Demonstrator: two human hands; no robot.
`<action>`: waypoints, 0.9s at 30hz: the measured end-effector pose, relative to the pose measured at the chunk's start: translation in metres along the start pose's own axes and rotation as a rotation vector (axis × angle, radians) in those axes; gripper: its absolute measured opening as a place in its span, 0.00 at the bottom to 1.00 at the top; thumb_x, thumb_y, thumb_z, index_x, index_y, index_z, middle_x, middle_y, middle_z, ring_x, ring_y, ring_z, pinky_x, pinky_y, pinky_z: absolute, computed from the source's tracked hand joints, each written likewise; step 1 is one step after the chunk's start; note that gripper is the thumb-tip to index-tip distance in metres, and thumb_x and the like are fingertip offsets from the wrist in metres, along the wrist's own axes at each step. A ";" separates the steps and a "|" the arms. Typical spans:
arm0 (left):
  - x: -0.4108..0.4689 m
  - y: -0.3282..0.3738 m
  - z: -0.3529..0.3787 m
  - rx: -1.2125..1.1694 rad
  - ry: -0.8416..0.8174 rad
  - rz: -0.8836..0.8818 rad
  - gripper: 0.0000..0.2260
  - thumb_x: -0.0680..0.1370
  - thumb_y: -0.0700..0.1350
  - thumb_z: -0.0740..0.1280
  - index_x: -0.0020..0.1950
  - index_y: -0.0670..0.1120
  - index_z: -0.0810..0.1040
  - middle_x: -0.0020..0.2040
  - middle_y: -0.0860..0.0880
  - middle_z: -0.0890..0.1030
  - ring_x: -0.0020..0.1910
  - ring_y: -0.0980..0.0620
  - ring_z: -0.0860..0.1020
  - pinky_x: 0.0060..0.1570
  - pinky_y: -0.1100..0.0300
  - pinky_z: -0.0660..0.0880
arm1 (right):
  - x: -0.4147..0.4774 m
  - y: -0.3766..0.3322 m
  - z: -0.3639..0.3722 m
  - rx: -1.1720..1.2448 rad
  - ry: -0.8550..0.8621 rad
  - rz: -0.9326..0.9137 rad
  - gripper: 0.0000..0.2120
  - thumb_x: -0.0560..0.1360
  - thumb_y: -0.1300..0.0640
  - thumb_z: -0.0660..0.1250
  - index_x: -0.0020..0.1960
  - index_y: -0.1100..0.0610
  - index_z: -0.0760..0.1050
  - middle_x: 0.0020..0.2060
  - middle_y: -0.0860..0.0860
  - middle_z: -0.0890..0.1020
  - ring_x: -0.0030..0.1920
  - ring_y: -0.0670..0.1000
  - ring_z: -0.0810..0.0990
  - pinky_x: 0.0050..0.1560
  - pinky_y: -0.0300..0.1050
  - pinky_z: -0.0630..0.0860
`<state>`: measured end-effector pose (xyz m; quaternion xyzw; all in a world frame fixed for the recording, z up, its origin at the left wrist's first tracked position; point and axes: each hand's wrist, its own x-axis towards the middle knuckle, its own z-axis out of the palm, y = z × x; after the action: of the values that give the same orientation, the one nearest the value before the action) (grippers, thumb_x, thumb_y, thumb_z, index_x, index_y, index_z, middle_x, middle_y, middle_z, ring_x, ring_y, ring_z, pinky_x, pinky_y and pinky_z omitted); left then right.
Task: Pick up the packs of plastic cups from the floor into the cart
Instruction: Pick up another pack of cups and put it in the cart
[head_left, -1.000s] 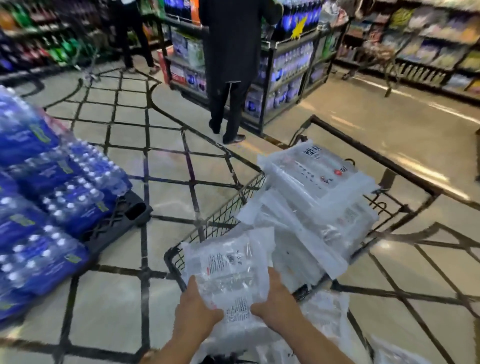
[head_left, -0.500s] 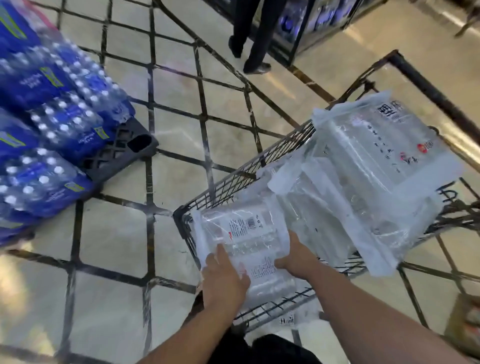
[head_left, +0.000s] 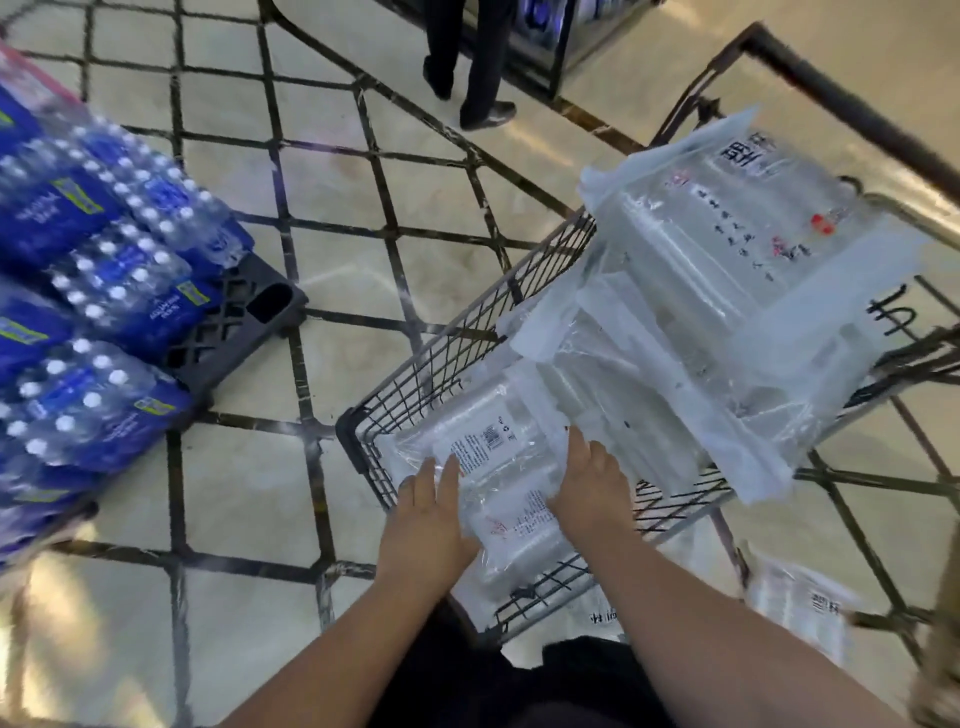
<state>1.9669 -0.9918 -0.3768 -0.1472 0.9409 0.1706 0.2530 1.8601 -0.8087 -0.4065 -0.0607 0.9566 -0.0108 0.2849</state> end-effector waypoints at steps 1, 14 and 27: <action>0.002 -0.001 -0.008 0.057 0.016 0.031 0.46 0.76 0.60 0.65 0.80 0.50 0.35 0.81 0.44 0.43 0.78 0.42 0.49 0.75 0.50 0.56 | -0.006 0.000 -0.001 -0.033 0.022 -0.004 0.51 0.75 0.47 0.69 0.79 0.54 0.32 0.76 0.60 0.55 0.75 0.59 0.58 0.74 0.52 0.62; -0.006 0.062 -0.043 0.221 -0.017 0.384 0.46 0.74 0.64 0.65 0.81 0.51 0.40 0.81 0.44 0.46 0.78 0.42 0.51 0.71 0.49 0.64 | -0.138 0.108 -0.015 0.318 0.121 0.379 0.44 0.77 0.39 0.62 0.81 0.52 0.40 0.80 0.56 0.47 0.79 0.59 0.50 0.75 0.54 0.59; -0.053 0.204 -0.003 0.231 -0.036 0.731 0.42 0.76 0.62 0.66 0.81 0.50 0.46 0.81 0.46 0.50 0.78 0.44 0.52 0.73 0.52 0.59 | -0.289 0.257 0.060 0.697 0.153 0.894 0.47 0.75 0.38 0.67 0.81 0.53 0.44 0.79 0.56 0.47 0.78 0.60 0.54 0.71 0.56 0.65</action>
<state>1.9356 -0.7993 -0.2963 0.2305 0.9398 0.1448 0.2067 2.1051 -0.5172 -0.3140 0.4485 0.8471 -0.2083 0.1948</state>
